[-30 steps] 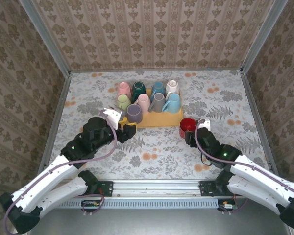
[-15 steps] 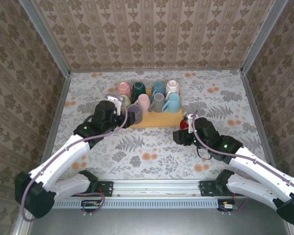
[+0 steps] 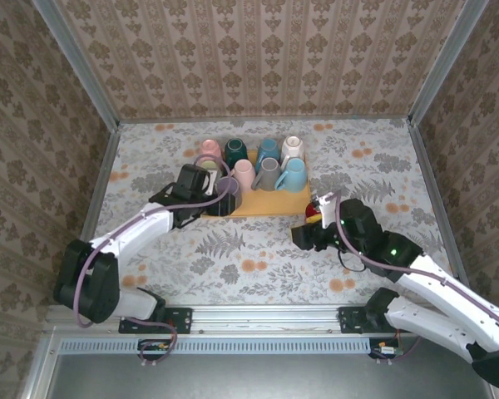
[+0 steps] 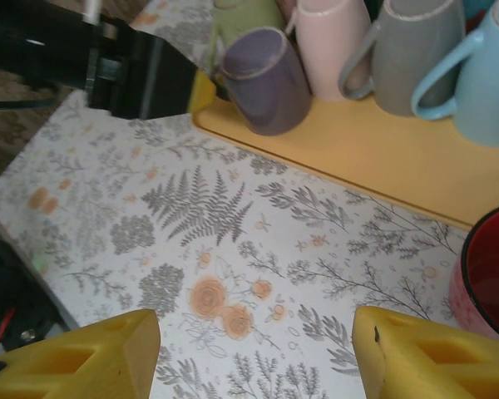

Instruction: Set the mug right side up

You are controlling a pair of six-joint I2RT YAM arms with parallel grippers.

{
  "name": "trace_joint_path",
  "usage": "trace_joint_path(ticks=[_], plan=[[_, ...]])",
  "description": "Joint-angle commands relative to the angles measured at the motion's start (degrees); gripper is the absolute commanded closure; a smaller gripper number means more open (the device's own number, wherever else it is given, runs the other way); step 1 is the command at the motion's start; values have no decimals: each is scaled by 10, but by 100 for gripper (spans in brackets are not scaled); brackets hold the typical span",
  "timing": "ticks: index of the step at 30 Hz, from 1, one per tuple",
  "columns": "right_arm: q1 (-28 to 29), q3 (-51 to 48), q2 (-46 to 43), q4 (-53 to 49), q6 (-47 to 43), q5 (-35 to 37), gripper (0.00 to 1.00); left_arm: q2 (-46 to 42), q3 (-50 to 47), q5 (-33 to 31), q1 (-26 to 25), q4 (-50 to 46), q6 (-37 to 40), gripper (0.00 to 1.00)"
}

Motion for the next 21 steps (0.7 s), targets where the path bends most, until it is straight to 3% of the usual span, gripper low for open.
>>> trace_joint_path(ticks=[1,8,21], plan=[[-3,6,-26,0,-18,-36,36,19,21,19,18,27,29,23],[-5,-14,-48,-3,-25,-51,35,58,43,54,22,53,42,19],[-5,-26,-44,10,-26,-69,35,91,60,3,42,56,54,19]])
